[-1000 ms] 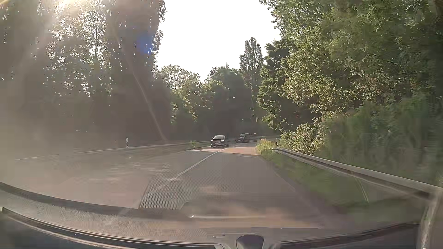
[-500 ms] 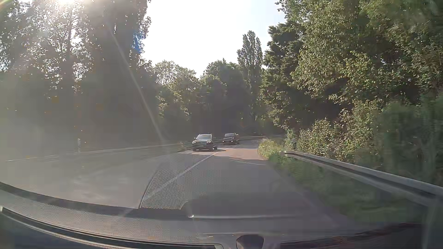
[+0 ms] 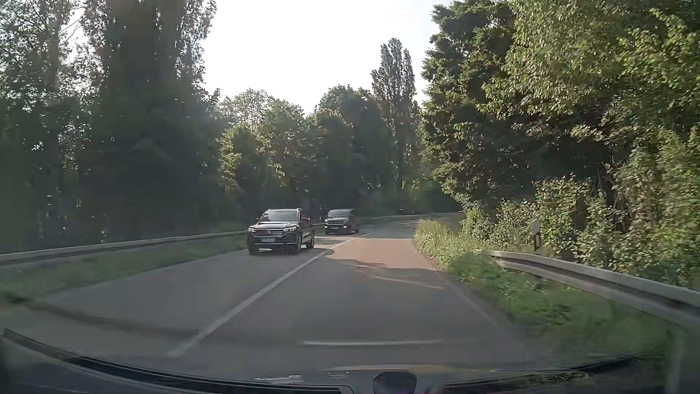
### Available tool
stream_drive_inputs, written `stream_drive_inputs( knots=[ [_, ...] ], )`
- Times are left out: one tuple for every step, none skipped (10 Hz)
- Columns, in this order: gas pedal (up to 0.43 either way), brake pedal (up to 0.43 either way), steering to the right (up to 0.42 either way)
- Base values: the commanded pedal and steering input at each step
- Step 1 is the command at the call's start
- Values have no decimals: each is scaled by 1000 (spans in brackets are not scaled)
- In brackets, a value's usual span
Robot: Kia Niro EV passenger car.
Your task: Follow the waypoints while adhering to traffic rules and regulations
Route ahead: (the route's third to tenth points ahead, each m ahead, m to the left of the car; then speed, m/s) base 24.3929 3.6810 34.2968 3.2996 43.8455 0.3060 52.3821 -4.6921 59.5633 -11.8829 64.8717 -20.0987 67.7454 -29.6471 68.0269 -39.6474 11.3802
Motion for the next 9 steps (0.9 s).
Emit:
stream_drive_inputs(
  knots=[
    [0, 0, 6],
    [0, 0, 6],
    [0, 0, 6],
    [0, 0, 7],
    [0, 0, 7],
    [0, 0, 7],
    [0, 0, 7],
    [0, 0, 7],
    [0, 0, 8]
  ],
)
